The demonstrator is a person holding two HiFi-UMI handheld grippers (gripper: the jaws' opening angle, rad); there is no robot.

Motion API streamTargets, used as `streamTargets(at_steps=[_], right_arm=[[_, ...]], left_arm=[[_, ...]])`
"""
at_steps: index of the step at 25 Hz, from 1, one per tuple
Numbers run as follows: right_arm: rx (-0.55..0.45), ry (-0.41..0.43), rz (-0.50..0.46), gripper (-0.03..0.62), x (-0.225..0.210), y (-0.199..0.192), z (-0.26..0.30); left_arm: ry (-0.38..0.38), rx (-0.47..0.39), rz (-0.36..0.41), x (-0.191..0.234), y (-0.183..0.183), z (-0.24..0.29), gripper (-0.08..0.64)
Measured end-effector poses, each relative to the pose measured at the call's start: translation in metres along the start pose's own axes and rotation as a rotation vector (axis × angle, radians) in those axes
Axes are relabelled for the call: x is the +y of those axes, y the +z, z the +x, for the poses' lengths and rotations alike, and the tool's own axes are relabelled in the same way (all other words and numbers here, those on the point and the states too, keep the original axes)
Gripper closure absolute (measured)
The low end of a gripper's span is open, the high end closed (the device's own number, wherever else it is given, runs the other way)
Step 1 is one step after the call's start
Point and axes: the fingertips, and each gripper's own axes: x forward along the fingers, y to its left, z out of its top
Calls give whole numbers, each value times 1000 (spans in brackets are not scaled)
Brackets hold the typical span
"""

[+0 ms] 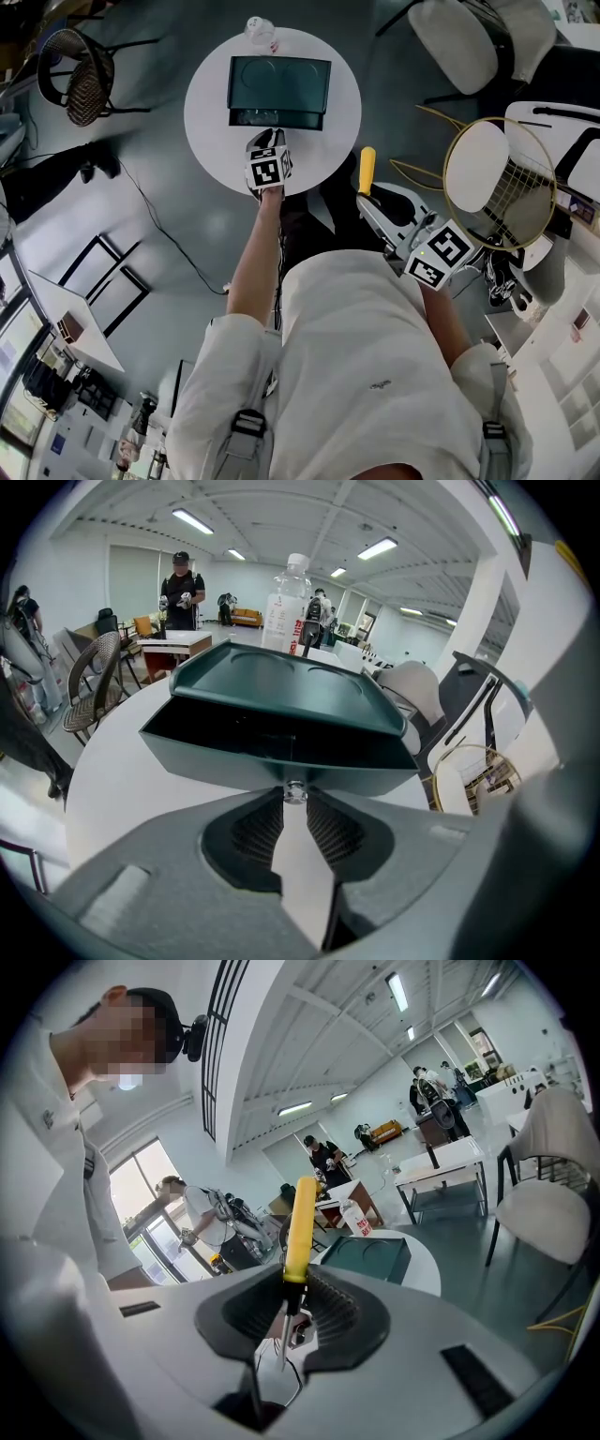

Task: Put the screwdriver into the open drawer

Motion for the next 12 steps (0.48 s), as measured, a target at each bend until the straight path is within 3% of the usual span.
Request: streamTargets(at_steps=[12], right_arm=[[-1,33,-17,508,16,1,11]], left_arm=[[-24,29,-8,-3,-32,-21,474]])
